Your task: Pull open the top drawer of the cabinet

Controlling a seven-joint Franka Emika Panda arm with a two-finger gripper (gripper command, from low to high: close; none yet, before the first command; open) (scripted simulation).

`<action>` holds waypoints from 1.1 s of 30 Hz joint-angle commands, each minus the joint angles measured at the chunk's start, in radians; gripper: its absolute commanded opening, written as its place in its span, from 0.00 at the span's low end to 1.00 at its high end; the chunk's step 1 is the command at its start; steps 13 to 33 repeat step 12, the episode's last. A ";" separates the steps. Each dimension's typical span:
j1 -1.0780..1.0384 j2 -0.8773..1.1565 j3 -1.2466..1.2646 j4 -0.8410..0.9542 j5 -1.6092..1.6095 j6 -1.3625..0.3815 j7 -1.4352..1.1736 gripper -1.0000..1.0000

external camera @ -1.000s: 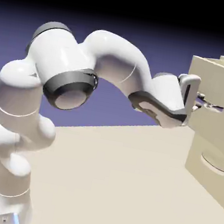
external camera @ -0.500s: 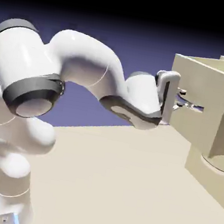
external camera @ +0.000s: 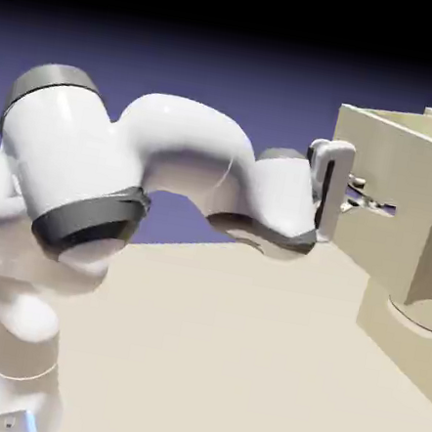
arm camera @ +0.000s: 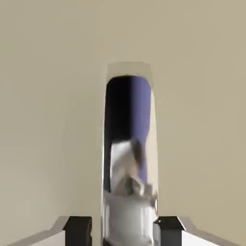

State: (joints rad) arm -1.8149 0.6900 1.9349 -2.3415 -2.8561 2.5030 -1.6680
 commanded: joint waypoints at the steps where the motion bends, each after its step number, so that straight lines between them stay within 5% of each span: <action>1: -0.036 -0.018 0.028 -0.016 0.001 0.007 0.025 0.00; 8: -0.256 0.059 0.215 -0.181 0.031 0.002 0.005 0.00; 9: -0.256 0.059 0.215 -0.181 0.031 0.002 0.005 1.00; 33: -0.329 0.117 0.272 -0.248 0.055 0.006 -0.026 1.00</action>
